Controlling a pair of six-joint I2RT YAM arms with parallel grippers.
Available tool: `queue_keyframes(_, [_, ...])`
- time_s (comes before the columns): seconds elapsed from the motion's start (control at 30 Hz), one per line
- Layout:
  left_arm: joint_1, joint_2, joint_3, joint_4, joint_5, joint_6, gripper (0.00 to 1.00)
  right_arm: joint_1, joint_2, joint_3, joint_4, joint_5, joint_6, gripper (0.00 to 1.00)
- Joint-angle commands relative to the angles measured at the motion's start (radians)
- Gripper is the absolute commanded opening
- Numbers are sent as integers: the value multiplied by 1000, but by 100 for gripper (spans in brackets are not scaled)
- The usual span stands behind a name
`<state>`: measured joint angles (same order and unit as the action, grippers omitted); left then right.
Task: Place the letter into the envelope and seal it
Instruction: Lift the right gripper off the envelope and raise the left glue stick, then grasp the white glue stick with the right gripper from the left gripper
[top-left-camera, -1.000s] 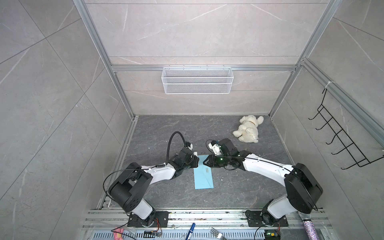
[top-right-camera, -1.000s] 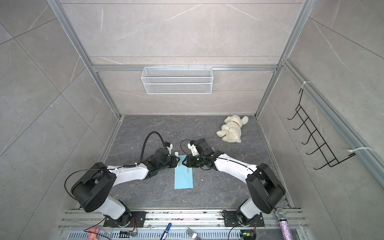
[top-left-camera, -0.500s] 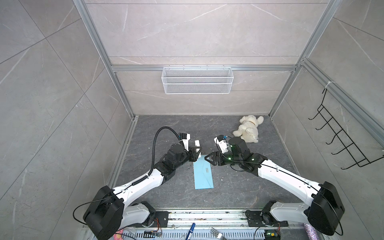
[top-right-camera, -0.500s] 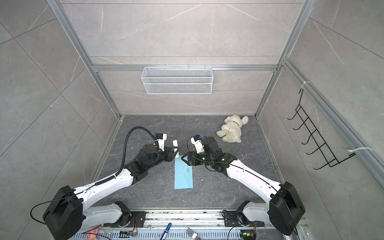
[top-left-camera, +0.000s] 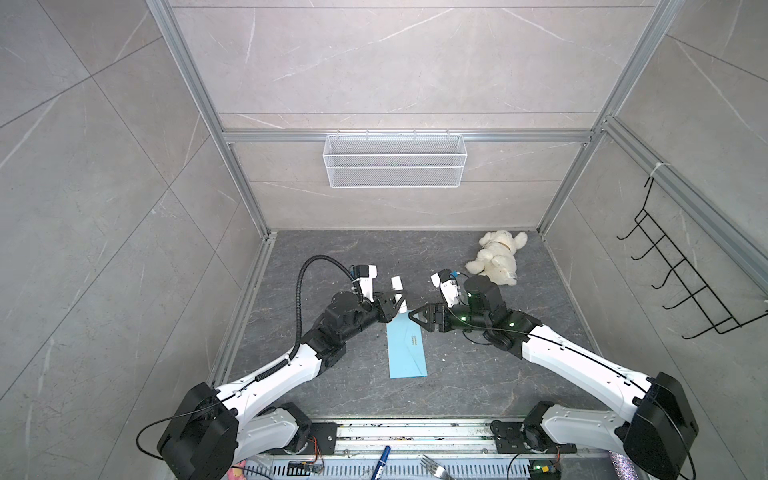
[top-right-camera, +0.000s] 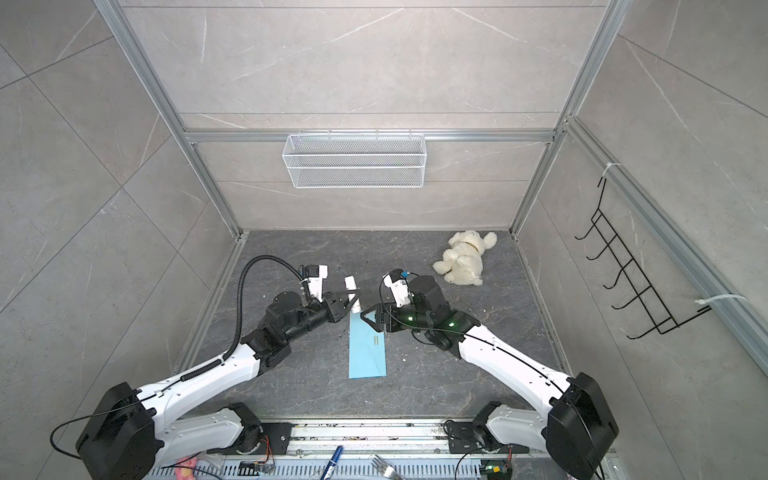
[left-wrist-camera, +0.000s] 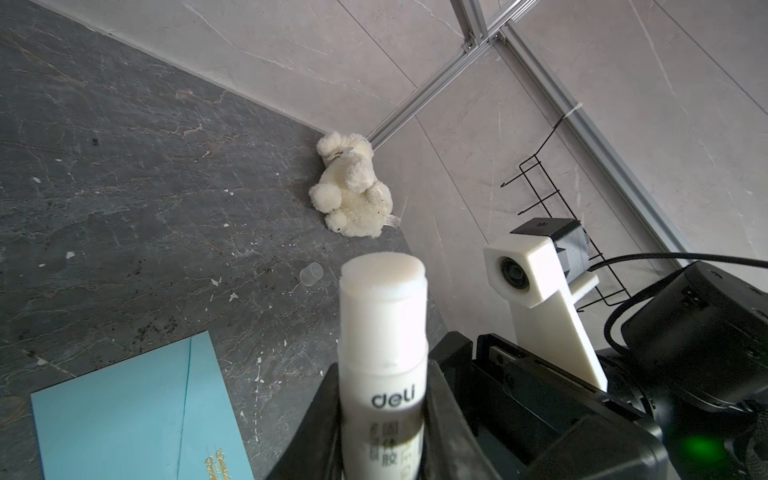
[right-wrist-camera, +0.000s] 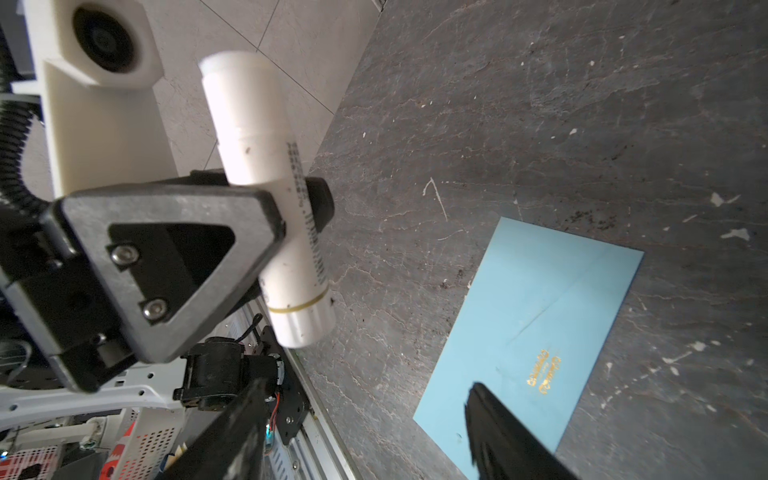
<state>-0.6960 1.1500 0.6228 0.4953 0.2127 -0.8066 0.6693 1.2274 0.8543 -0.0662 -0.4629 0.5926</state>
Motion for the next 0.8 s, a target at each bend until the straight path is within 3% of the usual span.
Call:
queue_keyframes(0.0, [-2,-15,-1,88,23,-26,0,0,-13,-9,40,-30,9,83])
queue_keyframes(0.13, [-3,-11,0,93,33,-39,0,2,-7,-13,72,-42,16,73])
queue_keyframes(0.77, [-2,-18,2,122,67,-88,0,65,60,60,146,-59,4,52])
